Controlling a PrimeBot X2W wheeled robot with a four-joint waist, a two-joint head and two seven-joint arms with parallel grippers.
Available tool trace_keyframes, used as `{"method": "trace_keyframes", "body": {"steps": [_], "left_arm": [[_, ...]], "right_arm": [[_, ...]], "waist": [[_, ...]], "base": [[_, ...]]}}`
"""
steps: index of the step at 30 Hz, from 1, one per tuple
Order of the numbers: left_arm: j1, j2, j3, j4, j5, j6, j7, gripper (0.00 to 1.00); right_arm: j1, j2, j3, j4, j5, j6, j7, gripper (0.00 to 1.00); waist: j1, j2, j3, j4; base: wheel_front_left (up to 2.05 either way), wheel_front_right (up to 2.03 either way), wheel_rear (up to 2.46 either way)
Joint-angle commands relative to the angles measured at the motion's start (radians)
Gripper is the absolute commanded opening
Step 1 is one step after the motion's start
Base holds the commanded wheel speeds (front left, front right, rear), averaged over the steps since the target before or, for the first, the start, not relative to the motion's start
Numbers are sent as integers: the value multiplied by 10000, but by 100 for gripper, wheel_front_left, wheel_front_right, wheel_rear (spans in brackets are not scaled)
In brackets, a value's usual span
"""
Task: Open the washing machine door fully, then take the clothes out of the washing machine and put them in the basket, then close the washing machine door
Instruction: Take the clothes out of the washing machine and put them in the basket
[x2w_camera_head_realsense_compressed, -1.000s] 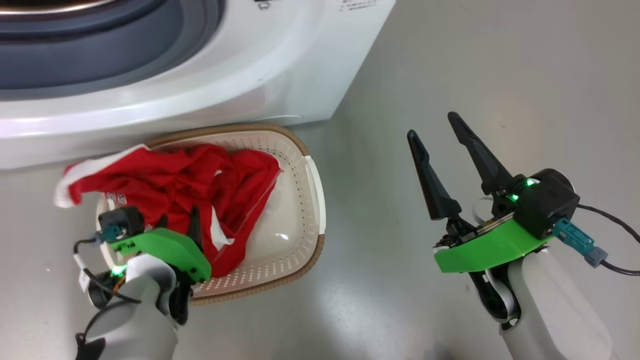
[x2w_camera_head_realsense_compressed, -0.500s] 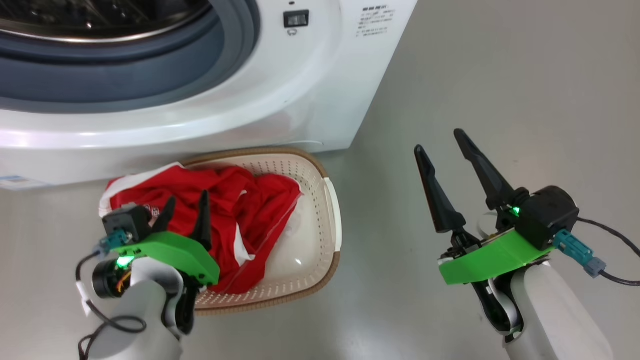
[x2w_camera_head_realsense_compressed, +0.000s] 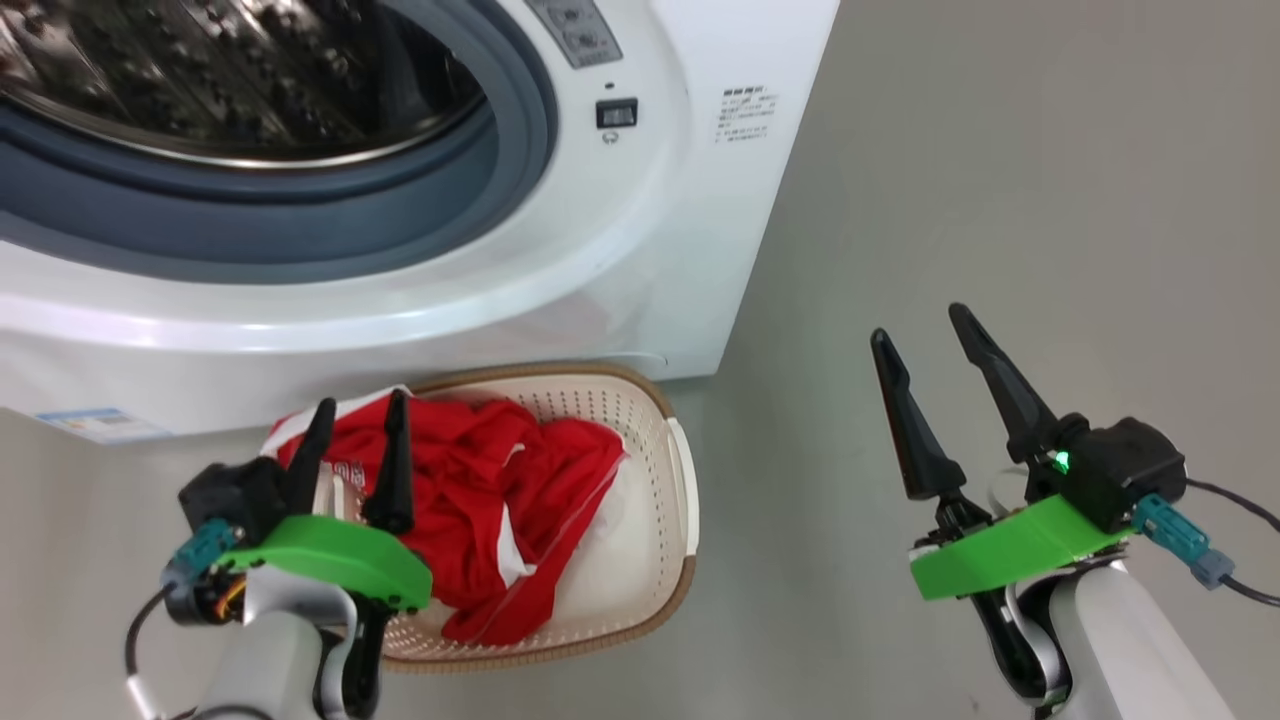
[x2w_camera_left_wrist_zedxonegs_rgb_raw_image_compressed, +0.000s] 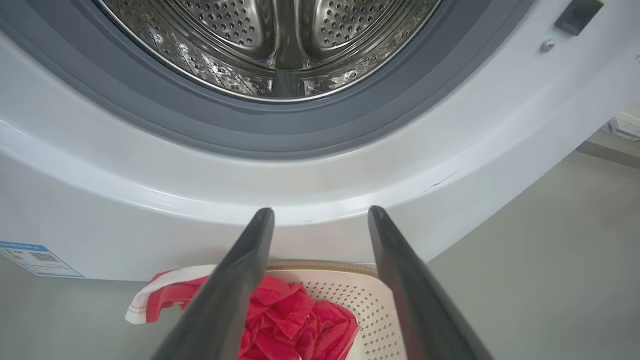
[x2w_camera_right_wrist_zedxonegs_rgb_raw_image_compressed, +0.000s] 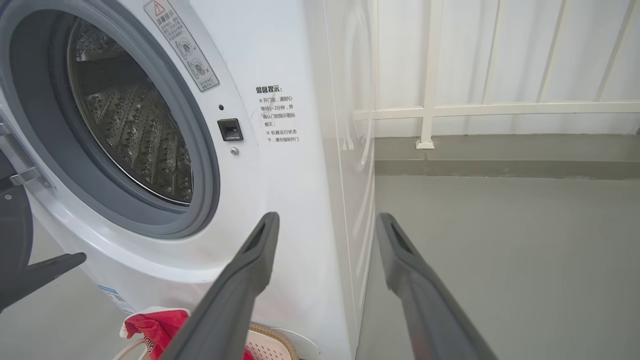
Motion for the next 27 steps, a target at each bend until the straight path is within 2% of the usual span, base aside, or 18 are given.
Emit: {"method": "trace_keyframes", "body": {"steps": [1,7,16,27], "left_arm": [[336,144,486,-478,124,-37,-121,100],[1004,2,1117,-1417,461,-321,-122,100],[1644,-90,1419,-2234,718,-786,-122,100],[2706,-152,1735,-3787,1789,-878,-122,100]], "right_arm": [[196,41,81,-231,-94,63,-63,100],[533,42,-270,-297,-133,63,-63,100],[968,25,-617,-267,-211,63,-63,100],[1624,-81,-805,-258,-427,63,-63,100]], "waist": [[0,0,-439,50],[0,0,-1032,1],[0,0,-1751,-57],[0,0,-2561,-113]], "base": [[0,0,0],[0,0,0],[0,0,0],[0,0,0]]}}
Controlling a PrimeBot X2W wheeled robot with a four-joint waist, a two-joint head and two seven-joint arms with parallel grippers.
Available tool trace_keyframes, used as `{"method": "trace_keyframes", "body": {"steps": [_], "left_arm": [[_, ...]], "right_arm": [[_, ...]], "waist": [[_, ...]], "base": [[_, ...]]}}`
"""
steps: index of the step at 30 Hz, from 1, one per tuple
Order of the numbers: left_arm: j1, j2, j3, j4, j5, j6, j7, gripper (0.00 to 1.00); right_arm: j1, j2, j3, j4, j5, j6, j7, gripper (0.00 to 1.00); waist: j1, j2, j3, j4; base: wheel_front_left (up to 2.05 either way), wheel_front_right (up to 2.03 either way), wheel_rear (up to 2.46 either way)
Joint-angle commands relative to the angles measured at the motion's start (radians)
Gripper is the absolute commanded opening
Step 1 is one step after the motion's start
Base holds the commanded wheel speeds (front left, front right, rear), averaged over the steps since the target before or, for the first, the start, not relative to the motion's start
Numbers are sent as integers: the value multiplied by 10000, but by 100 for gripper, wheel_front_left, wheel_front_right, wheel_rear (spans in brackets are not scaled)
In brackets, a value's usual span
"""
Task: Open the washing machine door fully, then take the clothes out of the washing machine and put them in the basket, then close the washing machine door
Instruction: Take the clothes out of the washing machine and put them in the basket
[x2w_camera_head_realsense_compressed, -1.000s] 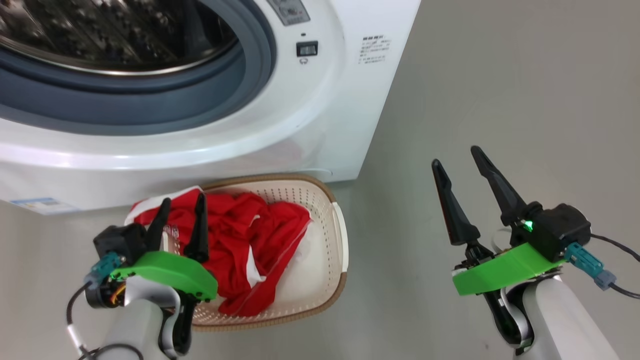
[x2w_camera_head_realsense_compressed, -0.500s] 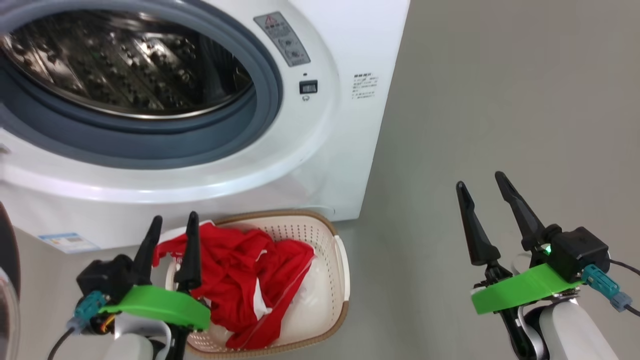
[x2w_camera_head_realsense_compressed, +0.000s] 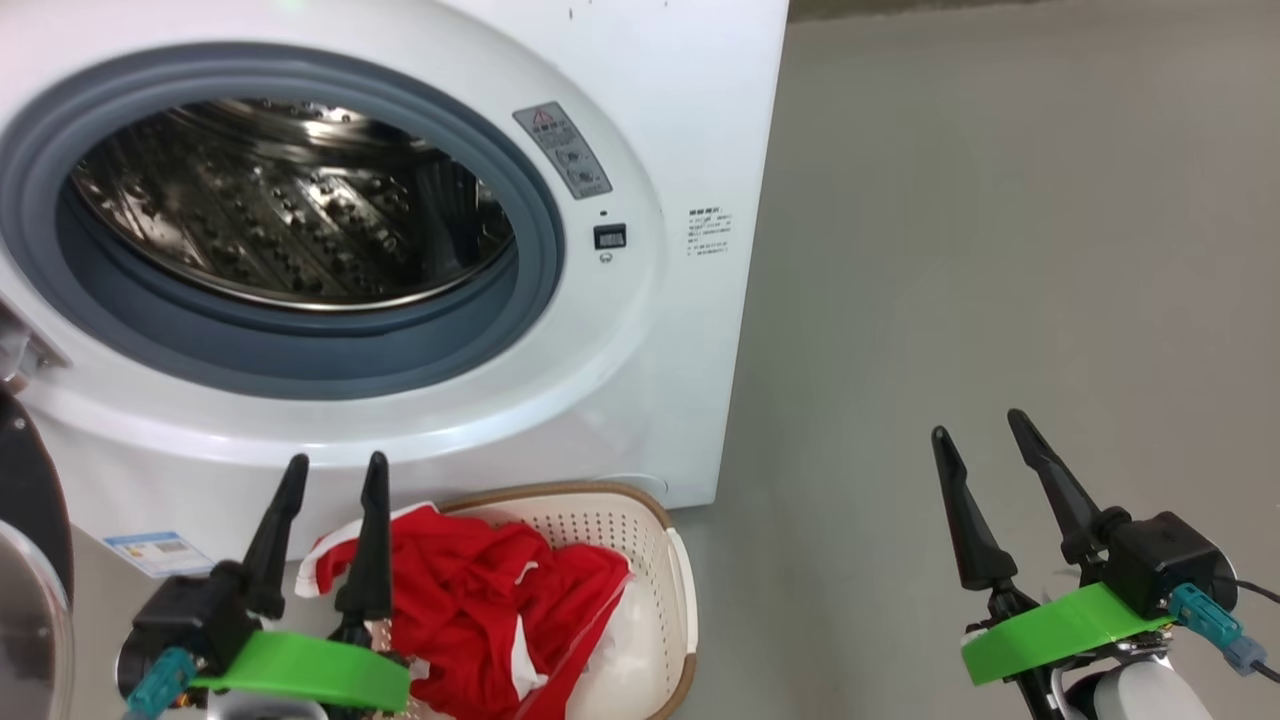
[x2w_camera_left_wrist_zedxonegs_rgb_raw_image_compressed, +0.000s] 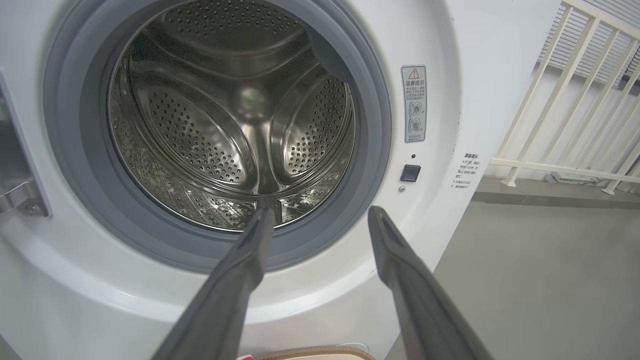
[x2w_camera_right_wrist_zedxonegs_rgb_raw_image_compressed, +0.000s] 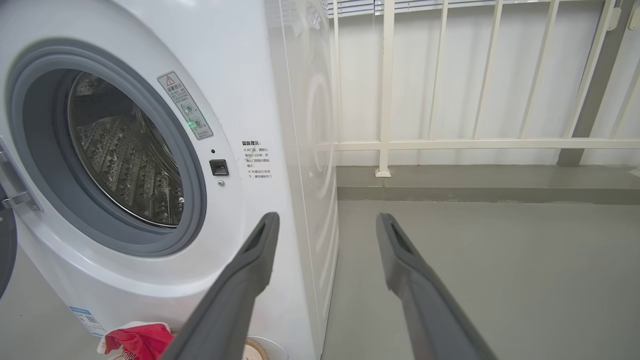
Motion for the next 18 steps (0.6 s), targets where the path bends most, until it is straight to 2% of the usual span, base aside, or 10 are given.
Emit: {"method": "trace_keyframes", "body": {"steps": [1,8,18], "left_arm": [[55,111,360,-311,102,-68,-122,100],[505,76,454,-193,83,181,-122,100],[826,145,484,-522,420,229,-122,100]], "right_arm": [[-31,-78,136,-256,-73,63,-63,100],[293,-55,-29,-297,-114,63,-63,100],[622,-8,-124,-425,-134,63,-63,100]], "waist": [[0,0,-204,-7],[0,0,-639,-66],[0,0,-845,-93]], "base": [[0,0,0],[0,0,0],[0,0,0]]}}
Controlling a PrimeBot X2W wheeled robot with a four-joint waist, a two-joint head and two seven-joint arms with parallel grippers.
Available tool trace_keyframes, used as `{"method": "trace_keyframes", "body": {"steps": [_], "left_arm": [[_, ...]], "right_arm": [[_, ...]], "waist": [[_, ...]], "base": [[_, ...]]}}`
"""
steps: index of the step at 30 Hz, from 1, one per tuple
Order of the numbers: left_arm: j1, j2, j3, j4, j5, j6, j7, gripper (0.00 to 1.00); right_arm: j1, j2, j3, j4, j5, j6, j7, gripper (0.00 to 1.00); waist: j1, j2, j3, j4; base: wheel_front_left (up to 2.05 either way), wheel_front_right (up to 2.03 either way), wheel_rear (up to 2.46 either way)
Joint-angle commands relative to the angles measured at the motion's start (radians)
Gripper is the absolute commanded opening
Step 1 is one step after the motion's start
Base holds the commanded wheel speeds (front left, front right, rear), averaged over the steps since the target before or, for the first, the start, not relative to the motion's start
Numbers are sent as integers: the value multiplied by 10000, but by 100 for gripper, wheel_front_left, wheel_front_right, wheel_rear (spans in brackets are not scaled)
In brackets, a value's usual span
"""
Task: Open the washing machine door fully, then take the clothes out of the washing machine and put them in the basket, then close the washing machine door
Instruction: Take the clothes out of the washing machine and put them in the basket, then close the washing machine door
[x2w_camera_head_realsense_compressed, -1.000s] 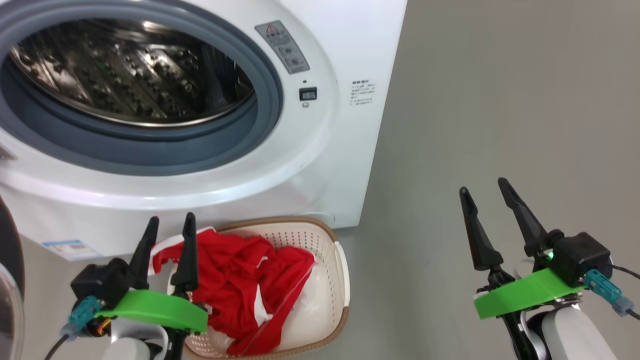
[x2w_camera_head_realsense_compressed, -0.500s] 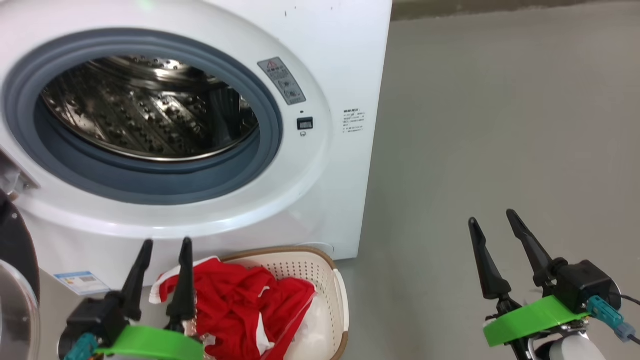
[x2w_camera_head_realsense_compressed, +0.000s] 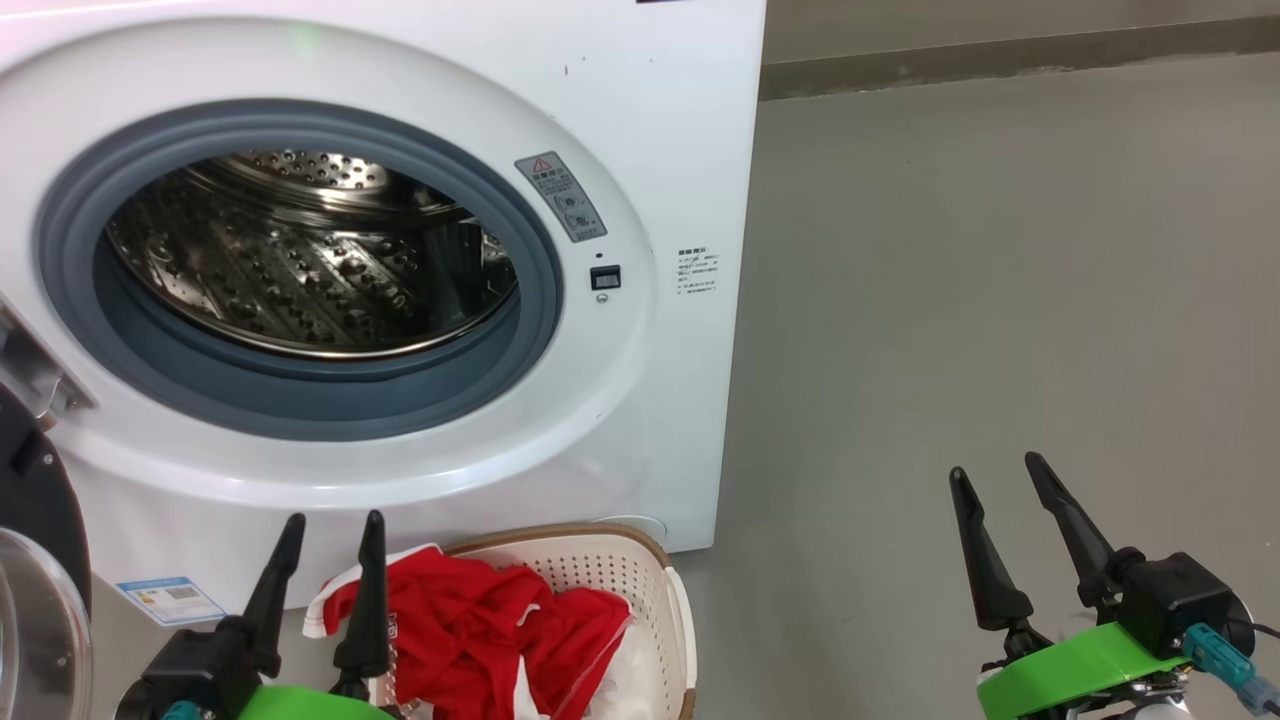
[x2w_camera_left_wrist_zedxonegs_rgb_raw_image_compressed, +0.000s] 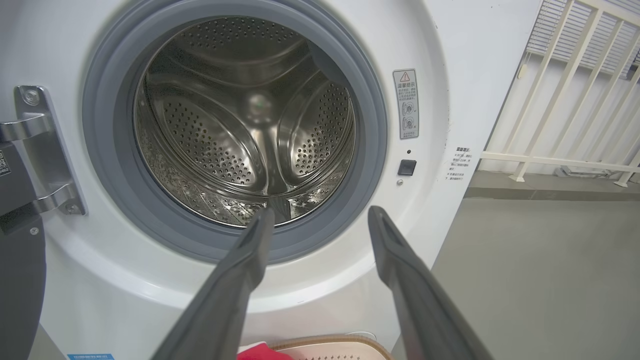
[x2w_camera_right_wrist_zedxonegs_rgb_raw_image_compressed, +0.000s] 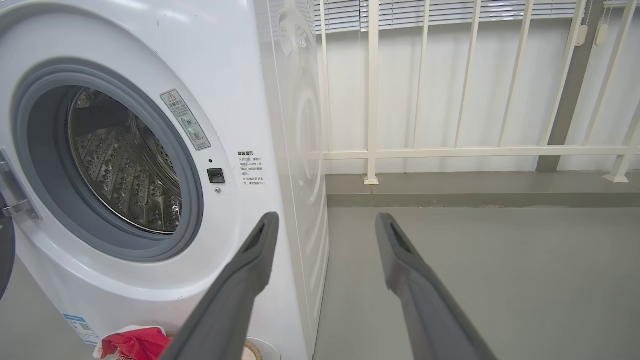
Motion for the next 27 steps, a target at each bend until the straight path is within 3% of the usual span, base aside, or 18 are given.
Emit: {"method": "trace_keyframes", "body": {"steps": [1,27], "left_arm": [[-90,145,370,-310,75,98,-122,100],[-92,164,318,-139,278,233,-122,100]], "right_arm": [[-64,-36,161,-289,-67,63,-63,100],[-46,-17,201,-321,-43,63,-63,100]], "waist": [[0,0,-14,2],[0,0,-76,132]], "base": [[0,0,0],[-2,2,0]]}}
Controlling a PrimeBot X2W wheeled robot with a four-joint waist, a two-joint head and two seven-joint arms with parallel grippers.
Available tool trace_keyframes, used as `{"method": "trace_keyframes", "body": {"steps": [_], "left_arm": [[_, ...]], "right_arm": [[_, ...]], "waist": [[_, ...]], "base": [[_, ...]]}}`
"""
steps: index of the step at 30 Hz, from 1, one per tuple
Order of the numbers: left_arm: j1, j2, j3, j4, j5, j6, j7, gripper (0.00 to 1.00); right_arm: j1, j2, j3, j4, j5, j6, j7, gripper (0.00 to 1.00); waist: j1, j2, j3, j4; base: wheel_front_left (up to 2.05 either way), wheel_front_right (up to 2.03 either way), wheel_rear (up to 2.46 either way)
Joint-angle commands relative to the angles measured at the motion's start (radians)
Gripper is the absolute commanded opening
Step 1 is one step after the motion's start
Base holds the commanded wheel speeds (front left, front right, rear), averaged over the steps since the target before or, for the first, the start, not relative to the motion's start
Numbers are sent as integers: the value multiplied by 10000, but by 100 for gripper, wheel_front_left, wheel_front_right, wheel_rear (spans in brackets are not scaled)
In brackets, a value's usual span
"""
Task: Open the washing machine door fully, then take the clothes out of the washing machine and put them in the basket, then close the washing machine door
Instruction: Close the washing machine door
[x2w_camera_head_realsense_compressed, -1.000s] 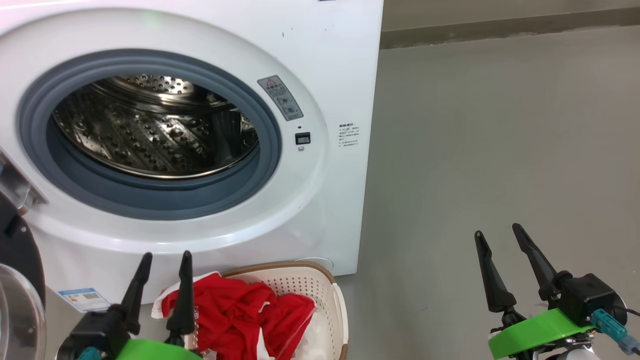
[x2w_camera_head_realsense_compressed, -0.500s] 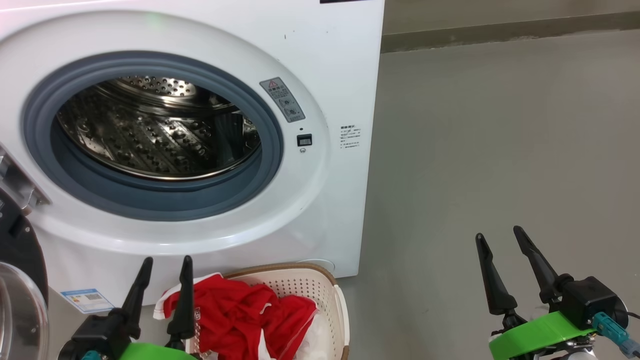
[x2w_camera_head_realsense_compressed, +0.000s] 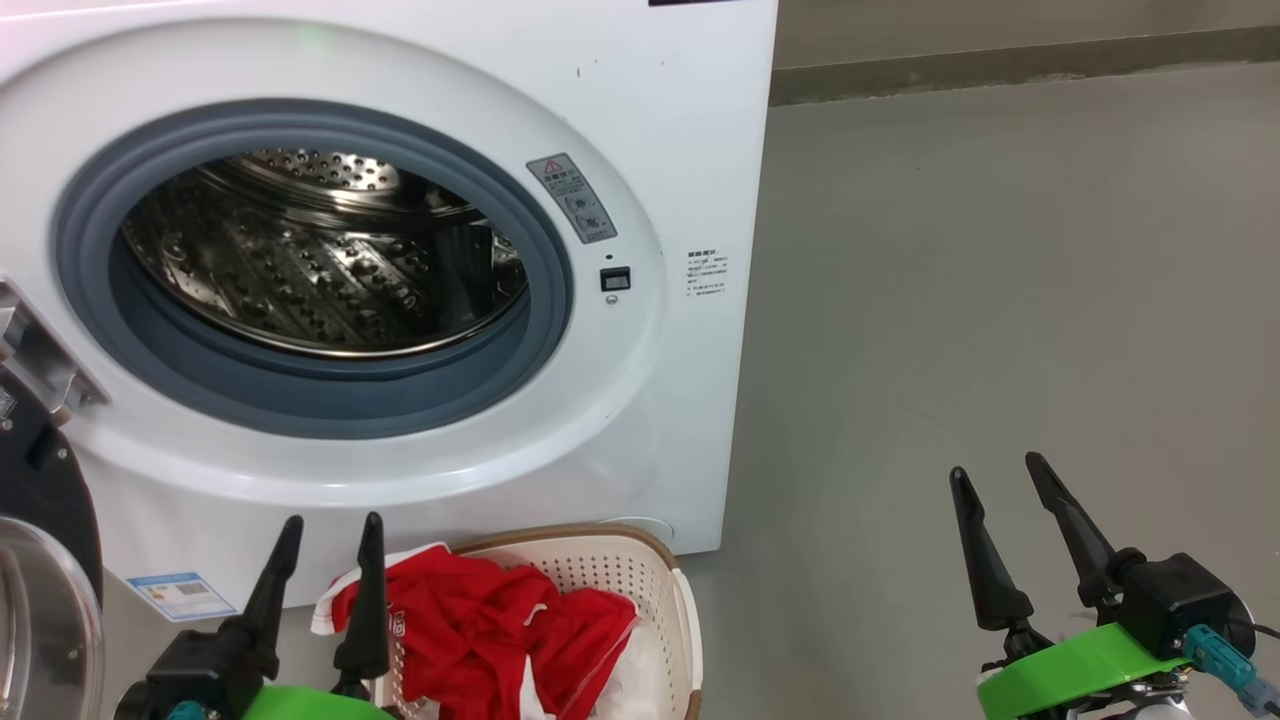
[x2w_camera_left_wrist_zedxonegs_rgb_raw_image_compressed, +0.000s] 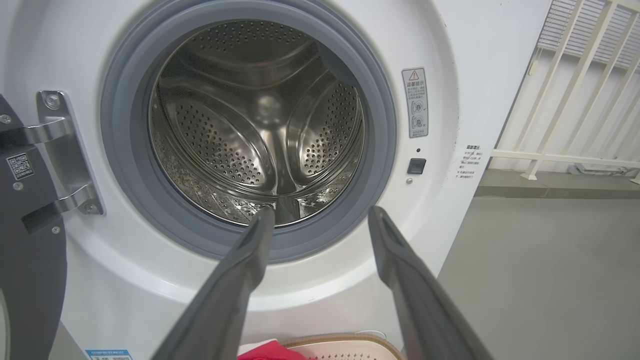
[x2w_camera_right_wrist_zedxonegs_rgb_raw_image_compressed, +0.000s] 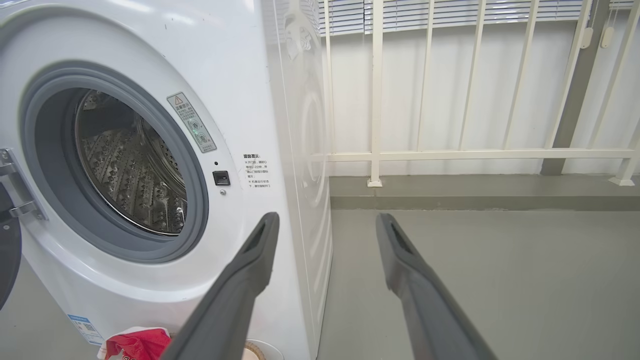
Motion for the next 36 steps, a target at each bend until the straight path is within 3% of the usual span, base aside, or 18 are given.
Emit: {"method": "trace_keyframes", "body": {"steps": [1,23,36], "left_arm": [[-130,162,321,-192,121,88,-122,100],[-124,228,231,-435,45,32,-122,100],[-70,298,-65,-453,149,-15,-122,100]], "right_arm": [[-130,-37,217,-266,-26,63,-65,100],[-141,-48,250,-207,7,63,-65,100],[-91,-80,309,-208,29,63,-65,100]], "waist": [[0,0,3,16],[0,0,36,98],[0,0,38,206]], "base": [[-42,42,0],[-144,144,0],[-24,24,0]]}}
